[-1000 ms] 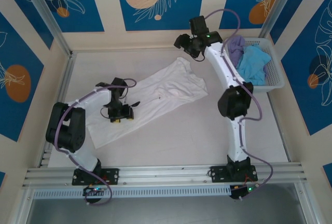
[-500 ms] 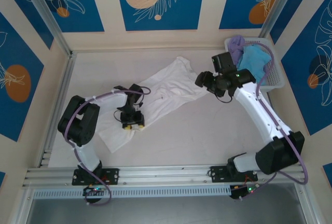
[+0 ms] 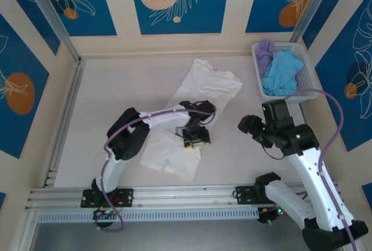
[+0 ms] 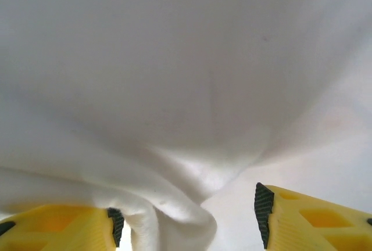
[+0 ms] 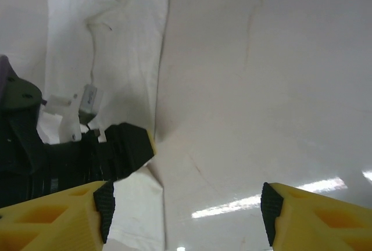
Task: Fold and stack the t-shirts
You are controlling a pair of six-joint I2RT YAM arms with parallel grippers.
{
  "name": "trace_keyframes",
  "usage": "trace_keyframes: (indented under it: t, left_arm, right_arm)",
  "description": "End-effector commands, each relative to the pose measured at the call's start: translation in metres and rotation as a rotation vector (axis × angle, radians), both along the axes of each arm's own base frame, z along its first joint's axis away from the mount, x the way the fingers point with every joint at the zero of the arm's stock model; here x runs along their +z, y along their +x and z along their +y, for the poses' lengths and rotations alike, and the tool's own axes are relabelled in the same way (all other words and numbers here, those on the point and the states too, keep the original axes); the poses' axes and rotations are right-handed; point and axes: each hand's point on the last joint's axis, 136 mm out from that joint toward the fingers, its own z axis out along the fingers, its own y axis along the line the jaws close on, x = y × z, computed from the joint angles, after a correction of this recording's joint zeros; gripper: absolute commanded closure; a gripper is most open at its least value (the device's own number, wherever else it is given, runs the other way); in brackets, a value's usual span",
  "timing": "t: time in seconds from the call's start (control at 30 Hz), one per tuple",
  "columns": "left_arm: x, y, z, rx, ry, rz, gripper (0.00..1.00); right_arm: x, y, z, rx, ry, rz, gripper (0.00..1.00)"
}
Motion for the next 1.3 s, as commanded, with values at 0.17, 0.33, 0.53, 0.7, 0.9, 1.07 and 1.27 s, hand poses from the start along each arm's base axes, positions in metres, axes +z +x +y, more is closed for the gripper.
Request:
trace_keyframes:
  t: [0.17,0.33,0.53,0.7,0.9,1.07,1.27]
  left_arm:
    - [0.037,-0.008,-0.070,0.033,-0.089,0.004,0.27]
    - [0.087,0.023,-0.033,0.062,-0.098,-0.085,0.14]
    - [0.148,0.070,0.058,0.170,-0.160,-0.191,0.09]
    - [0.159,0.090,0.151,0.224,-0.138,-0.234,0.07]
    - [0.132,0.088,0.212,0.170,-0.059,-0.252,0.06]
    - [0.109,0.078,0.221,0.103,-0.043,-0.253,0.06]
    - [0.096,0.086,0.227,0.093,-0.034,-0.233,0.06]
  right_arm:
    - [-0.035,-0.022,-0.016,-0.065,-0.035,0.087,0.27]
    - [-0.040,-0.002,-0.017,-0.105,-0.036,0.106,0.27]
    - [-0.053,0.058,0.004,-0.105,0.040,0.133,0.27]
    - [-0.080,0.126,0.021,-0.108,0.000,0.246,0.29]
    - [-0.118,0.214,0.053,-0.083,-0.061,0.396,0.28]
    - [-0.140,0.263,0.062,-0.115,-0.126,0.458,0.26]
    - [-0.162,0.291,0.062,-0.099,-0.214,0.508,0.26]
